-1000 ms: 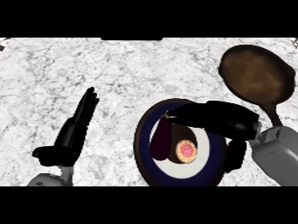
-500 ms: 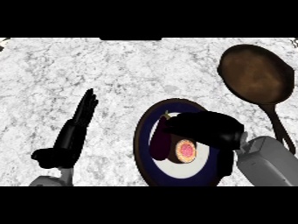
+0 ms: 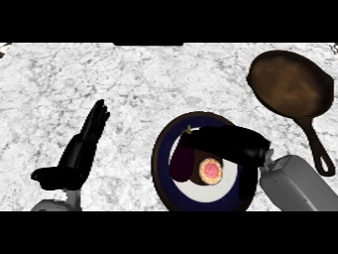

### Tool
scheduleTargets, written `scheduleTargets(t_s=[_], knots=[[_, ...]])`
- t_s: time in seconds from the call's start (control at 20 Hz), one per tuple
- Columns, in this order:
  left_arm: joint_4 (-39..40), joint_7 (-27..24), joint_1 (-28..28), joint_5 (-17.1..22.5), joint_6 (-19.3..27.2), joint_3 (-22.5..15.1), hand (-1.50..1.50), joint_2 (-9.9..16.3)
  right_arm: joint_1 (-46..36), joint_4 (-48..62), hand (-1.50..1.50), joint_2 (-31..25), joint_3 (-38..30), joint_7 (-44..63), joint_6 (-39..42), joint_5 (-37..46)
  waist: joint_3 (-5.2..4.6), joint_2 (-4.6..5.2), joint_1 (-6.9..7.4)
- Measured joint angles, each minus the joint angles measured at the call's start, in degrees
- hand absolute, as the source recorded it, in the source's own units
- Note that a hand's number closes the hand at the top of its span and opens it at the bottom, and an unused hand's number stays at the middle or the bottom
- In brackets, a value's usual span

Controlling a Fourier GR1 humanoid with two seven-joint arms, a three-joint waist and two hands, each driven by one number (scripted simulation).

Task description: Pick the cupcake from the plate and place it in the pan

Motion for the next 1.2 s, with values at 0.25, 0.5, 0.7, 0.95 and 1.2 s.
scheduleTargets(t_s=[0.25,0.5,0.7,0.95,1.2], knots=[[-1.8,0.6,1.2,-0.6,-1.2,1.0,0.00,-0.4,1.4,2.8,-1.50,3.3,0.1,-1.5,-1.5,4.5,0.00,-0.02,0.03],[-1.0,0.6,1.1,-1.8,-1.5,1.4,0.00,-1.4,2.1,6.5,-1.50,5.8,0.6,-2.8,-3.7,8.6,-0.03,-0.24,0.04],[-1.9,0.9,1.6,-1.6,-2.3,1.8,0.00,-1.4,-1.2,9.8,1.50,6.0,1.9,-5.6,-4.8,11.9,-0.08,-0.53,0.24],[-1.4,1.1,0.8,-2.6,-2.0,1.8,0.00,-2.4,-2.0,11.9,1.50,6.1,2.9,-9.6,-9.0,16.0,-0.10,-0.83,0.16],[0.7,0.6,-0.7,-2.7,-2.9,2.9,0.00,-2.8,-1.7,13.6,1.50,7.1,1.8,-13.0,-13.2,18.4,-0.13,-0.98,0.09]])
